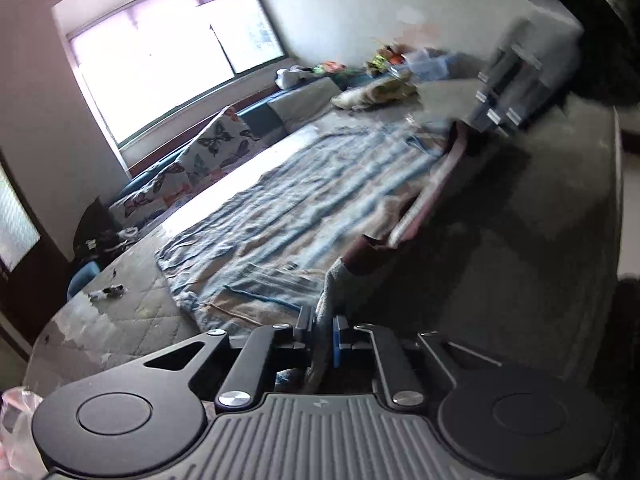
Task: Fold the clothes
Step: 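Pull the folded towel edge with the right gripper while the left gripper holds the hem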
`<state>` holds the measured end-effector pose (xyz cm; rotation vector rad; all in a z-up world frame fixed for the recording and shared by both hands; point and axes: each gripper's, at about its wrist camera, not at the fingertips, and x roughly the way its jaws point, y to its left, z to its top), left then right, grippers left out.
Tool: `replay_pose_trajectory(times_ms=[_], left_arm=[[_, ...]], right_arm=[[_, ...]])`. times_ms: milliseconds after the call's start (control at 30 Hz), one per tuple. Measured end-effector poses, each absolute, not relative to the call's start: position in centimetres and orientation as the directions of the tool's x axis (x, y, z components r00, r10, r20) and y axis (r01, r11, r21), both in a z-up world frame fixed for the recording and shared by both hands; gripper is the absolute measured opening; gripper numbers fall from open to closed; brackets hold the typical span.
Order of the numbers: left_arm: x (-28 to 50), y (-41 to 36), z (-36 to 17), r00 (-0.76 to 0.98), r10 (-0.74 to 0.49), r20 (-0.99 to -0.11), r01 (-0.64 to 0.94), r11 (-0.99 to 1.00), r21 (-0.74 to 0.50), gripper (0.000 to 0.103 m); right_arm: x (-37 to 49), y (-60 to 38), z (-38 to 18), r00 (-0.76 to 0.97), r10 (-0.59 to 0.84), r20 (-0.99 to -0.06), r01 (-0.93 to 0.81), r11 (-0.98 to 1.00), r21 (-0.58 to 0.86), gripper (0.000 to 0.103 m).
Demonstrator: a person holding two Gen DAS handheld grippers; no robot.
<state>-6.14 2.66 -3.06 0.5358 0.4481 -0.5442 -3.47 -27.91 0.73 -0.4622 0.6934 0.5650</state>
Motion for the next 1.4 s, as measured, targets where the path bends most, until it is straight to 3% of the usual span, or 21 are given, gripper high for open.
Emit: replay_pose_trajectory(times_ms=[167, 467, 567, 600, 633, 1100, 1400], left_arm=[[-5.2, 3.2, -1.8, 0.772, -0.366, -0.520, 0.569, 0.762, 0.309, 0.010], [-4.6, 3.6, -1.1, 0.768, -0.362, -0.528, 0.560, 0.780, 0.280, 0.010], [-4.7, 3.6, -0.9, 0.770, -0.361, -0.527, 0.558, 0.781, 0.280, 0.010], [-4.8, 3.6, -0.8, 0.771, -0.361, -0.524, 0.557, 0.782, 0.280, 0.010], [-5.0, 3.7, -0.7, 0.773, -0.362, -0.522, 0.556, 0.783, 0.280, 0.010], [-10.3, 6.6, 3.4, 0.777, -0.390, -0.493, 0.560, 0.787, 0.260, 0.007], [-5.2, 6.8, 5.7, 0.813, -0.376, -0.444, 0.511, 0.827, 0.234, 0.007]], right_arm=[[-4.9, -27.7, -0.3, 0.651, 0.299, -0.697, -0.632, 0.723, -0.280, 0.033], [-5.8, -28.8, -1.4, 0.690, 0.253, -0.678, -0.621, 0.687, -0.376, 0.033], [-6.0, -29.2, -1.7, 0.699, 0.242, -0.673, -0.618, 0.678, -0.398, 0.026], [-6.0, -29.3, -1.8, 0.701, 0.238, -0.672, -0.617, 0.675, -0.405, 0.013], [-6.1, -29.4, -1.9, 0.704, 0.234, -0.670, -0.616, 0.671, -0.413, 0.008], [-10.2, -30.6, 4.4, 0.632, 0.364, -0.684, -0.690, 0.667, -0.282, 0.004], [-6.1, -29.7, 8.4, 0.657, 0.385, -0.648, -0.667, 0.699, -0.260, 0.004]])
